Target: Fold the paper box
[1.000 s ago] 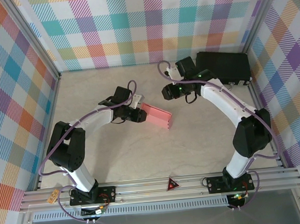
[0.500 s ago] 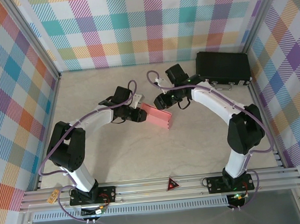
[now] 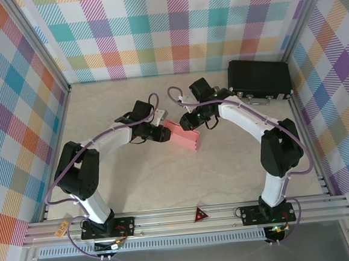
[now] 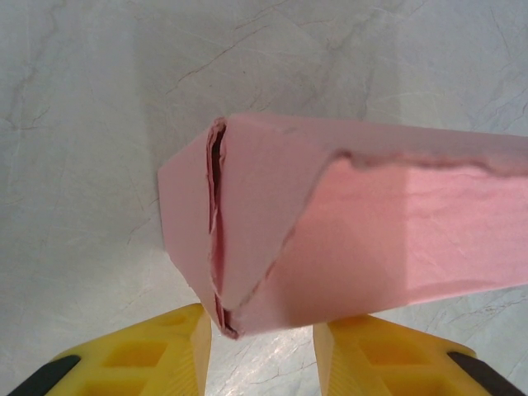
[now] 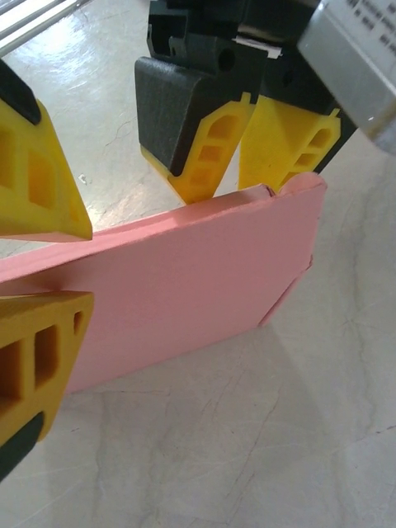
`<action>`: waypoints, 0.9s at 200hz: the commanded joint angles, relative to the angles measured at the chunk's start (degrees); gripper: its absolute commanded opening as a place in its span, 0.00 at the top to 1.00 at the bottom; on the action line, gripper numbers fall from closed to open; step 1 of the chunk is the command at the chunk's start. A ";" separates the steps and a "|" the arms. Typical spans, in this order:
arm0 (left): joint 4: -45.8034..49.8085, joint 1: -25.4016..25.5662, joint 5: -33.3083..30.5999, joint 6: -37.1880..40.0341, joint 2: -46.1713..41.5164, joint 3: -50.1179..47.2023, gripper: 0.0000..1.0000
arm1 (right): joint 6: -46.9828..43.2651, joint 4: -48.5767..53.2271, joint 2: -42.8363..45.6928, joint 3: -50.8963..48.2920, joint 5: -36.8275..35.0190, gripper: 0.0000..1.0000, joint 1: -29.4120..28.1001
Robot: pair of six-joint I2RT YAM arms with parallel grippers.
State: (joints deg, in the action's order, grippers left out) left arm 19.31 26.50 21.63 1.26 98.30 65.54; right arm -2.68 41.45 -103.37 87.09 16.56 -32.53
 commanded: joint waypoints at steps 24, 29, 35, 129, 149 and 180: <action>-0.24 0.48 0.96 -0.32 0.01 0.54 0.63 | -2.22 2.41 -1.96 -0.43 -3.17 0.79 -1.40; -0.22 0.48 0.87 -0.29 -0.01 0.56 0.63 | -2.24 2.50 -2.15 -0.38 -3.41 0.79 -1.48; -0.26 0.46 0.88 -0.36 0.05 0.54 0.63 | -2.24 2.58 -2.27 -0.47 -3.73 0.79 -1.64; 0.06 0.48 0.89 -0.26 -1.69 0.27 0.63 | -2.46 3.64 -4.21 -0.55 -9.06 0.79 -3.68; -0.28 0.48 0.72 -0.29 -4.09 -0.63 0.60 | -2.42 3.35 -4.26 -0.69 -9.17 0.79 -3.69; -2.37 0.10 -0.59 -1.09 -10.12 -3.28 0.56 | -2.40 2.92 -4.37 -0.98 -9.37 0.80 -3.68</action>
State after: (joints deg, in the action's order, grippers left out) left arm 19.22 26.50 21.39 0.89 94.72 64.10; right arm -4.36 41.45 -105.03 87.11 8.91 -35.77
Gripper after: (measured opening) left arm 0.425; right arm 0.205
